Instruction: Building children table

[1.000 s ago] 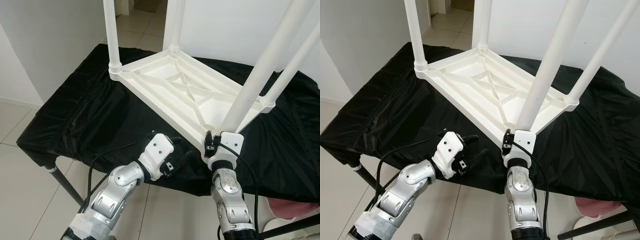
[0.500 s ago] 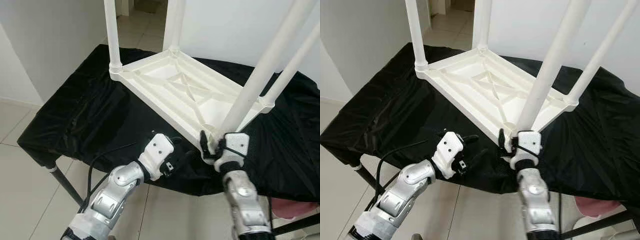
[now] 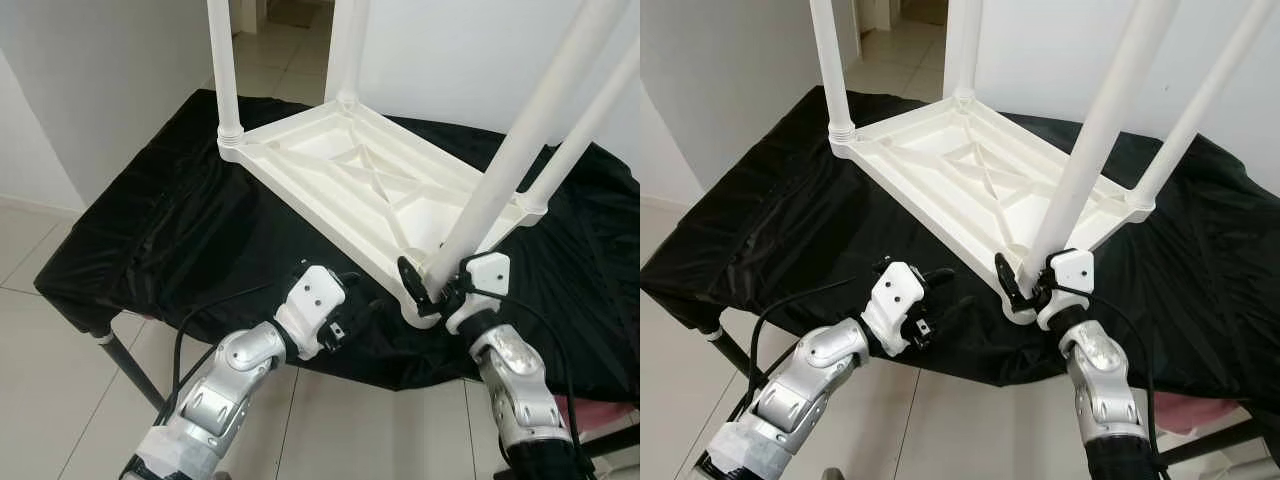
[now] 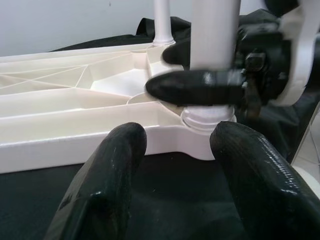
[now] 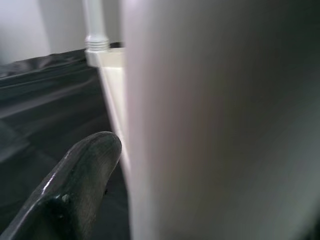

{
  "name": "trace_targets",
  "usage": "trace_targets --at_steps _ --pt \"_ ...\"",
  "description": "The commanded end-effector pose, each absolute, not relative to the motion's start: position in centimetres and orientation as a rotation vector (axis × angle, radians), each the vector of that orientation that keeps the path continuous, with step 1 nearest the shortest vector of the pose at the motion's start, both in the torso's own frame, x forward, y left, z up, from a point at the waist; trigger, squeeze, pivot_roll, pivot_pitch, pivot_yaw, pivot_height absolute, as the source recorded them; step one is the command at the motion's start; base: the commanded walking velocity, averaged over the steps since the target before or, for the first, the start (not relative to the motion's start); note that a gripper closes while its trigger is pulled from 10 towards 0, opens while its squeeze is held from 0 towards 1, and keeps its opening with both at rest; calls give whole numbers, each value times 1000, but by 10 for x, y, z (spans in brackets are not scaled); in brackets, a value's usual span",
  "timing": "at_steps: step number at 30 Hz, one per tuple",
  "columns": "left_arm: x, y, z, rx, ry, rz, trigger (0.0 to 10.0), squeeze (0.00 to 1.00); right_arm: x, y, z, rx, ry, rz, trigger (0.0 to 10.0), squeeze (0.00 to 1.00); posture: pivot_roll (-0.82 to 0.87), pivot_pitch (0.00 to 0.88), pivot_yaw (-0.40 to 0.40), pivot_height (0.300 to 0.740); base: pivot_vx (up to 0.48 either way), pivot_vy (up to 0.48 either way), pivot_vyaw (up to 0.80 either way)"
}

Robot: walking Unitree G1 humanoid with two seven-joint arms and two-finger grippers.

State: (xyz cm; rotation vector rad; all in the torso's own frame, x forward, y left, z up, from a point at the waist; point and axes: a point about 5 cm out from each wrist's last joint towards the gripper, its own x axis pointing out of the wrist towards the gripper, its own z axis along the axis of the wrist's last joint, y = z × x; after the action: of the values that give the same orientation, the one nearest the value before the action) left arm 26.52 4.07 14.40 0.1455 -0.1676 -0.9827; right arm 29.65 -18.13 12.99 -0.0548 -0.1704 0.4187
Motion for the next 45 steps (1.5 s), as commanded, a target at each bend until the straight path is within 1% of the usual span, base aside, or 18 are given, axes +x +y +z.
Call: trace_targets --at_steps 1,6,7,8,9,10,11,21,22,29,31,32,34,36,38,41,44,45 --pt "265 38 145 155 -166 -1011 10000 0 301 -179 126 -42 -140 483 10000 0 29 48 -61 740 0 0 0" --pt "266 41 146 150 -160 -1009 10000 0 308 -177 122 -73 -114 545 10000 0 37 57 -61 740 0 0 0" --pt "266 41 146 150 -159 -1009 10000 0 308 -178 121 -84 -104 552 7608 0 37 57 -61 740 0 0 0" --pt "266 41 146 150 -159 -1009 10000 0 308 -178 121 -84 -104 552 7608 0 37 57 -61 740 0 0 0" --pt "265 41 146 150 -158 -1009 10000 0 309 -178 120 -87 -99 564 4431 0 37 60 -60 740 0 0 0" --pt "265 41 146 149 -156 -1010 10000 0 310 -180 119 -84 -99 573 1569 0 37 60 -60 740 0 0 0" --pt "265 41 146 150 -154 -1010 10000 0 311 -181 118 -79 -97 578 0 0 38 65 -61 740 0 0 0" --pt "266 42 146 150 -148 -1010 10000 0 310 -188 112 -58 -80 597 0 0 32 74 -63 740 0 0 0" --pt "265 41 145 156 -152 -1007 10000 0 310 -188 114 -51 -86 584 10000 0 23 77 -64 740 0 0 0" --pt "264 39 144 161 -151 -995 10000 0 304 -186 121 -1 -137 520 10000 0 10 90 -69 740 0 0 0" --pt "264 38 144 171 -157 -984 10000 0 301 -185 123 28 -159 476 10000 0 9 91 -70 740 0 0 0" --pt "264 39 143 175 -161 -979 10000 0 297 -184 123 47 -170 423 10000 0 7 100 -70 740 0 0 0" --pt "263 39 143 177 -164 -976 10000 0 294 -183 123 60 -178 386 10000 0 8 103 -71 740 0 0 0" --pt "261 39 142 145 -146 -999 10000 0 289 -182 118 79 -148 270 10000 0 9 107 -70 740 0 0 0" --pt "261 39 142 145 -146 -999 10000 0 289 -182 118 79 -148 270 10000 0 9 107 -70 740 0 0 0" --pt "257 39 140 111 -116 -1035 10000 0 288 -181 113 53 -107 115 10000 0 8 113 -68 740 0 0 0" --pt "257 39 140 105 -110 -1042 10000 0 288 -180 113 54 -106 88 10000 0 8 113 -68 740 0 0 0" --pt "256 40 140 78 -95 -1054 10000 0 286 -179 113 53 -106 29 10000 0 8 117 -73 740 0 0 0"
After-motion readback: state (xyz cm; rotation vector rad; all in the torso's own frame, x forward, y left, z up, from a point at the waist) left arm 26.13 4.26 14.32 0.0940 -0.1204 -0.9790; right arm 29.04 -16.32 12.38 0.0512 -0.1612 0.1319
